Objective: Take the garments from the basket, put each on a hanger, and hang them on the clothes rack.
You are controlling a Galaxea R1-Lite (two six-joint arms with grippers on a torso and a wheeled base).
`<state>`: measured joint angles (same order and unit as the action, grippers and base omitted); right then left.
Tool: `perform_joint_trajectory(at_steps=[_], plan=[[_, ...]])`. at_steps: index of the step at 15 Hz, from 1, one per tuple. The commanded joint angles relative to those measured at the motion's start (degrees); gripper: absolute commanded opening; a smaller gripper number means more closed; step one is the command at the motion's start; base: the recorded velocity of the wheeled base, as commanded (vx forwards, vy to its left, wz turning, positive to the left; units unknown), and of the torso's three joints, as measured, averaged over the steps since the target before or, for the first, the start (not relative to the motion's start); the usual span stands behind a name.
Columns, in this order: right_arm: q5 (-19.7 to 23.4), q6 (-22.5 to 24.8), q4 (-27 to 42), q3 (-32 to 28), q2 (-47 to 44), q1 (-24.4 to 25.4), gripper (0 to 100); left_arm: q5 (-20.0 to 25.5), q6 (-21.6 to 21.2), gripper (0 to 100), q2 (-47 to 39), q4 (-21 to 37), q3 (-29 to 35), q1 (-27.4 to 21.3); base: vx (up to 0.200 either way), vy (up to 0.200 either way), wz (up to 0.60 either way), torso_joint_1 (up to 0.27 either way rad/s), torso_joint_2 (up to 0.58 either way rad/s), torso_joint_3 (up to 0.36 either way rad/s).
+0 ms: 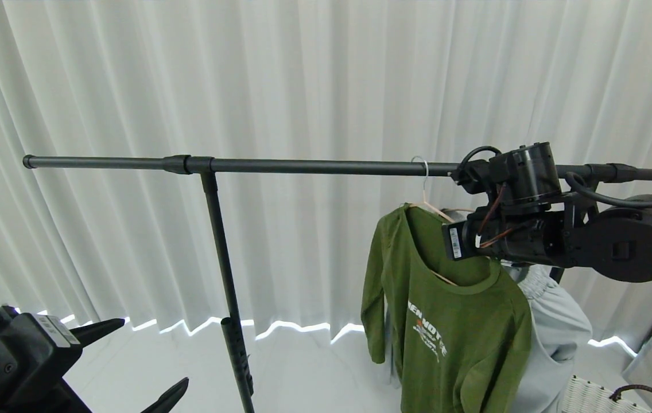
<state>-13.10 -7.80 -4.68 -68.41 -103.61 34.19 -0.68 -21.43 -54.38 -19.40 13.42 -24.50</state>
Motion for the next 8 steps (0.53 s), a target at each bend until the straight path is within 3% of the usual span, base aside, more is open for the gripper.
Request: perform_joint_trajectory(at_steps=[1, 5, 8], plan=[[0.01, -0.02, 0.02, 0.12, 0.42, 0.17, 100, -0.02, -0.01, 100, 0.15, -0.03, -0.06, -0.02, 0.000, 0.000, 0.00, 0.000, 0.00, 0.000], [-2.98, -0.11, -1.30, 0.83, 2.80, 0.79, 100, -0.02, 0.07, 100, 0.59, -0.03, -0.24, -0.02, 0.000, 0.000, 0.00, 0.000, 0.00, 0.000], [-2.98, -0.02, -1.56, 6.45, 10.88, 1.84, 100, -0.55, -0.01, 100, 3.14, -0.03, -2.52, 0.68, 0.000, 0.000, 0.00, 0.000, 0.00, 0.000]])
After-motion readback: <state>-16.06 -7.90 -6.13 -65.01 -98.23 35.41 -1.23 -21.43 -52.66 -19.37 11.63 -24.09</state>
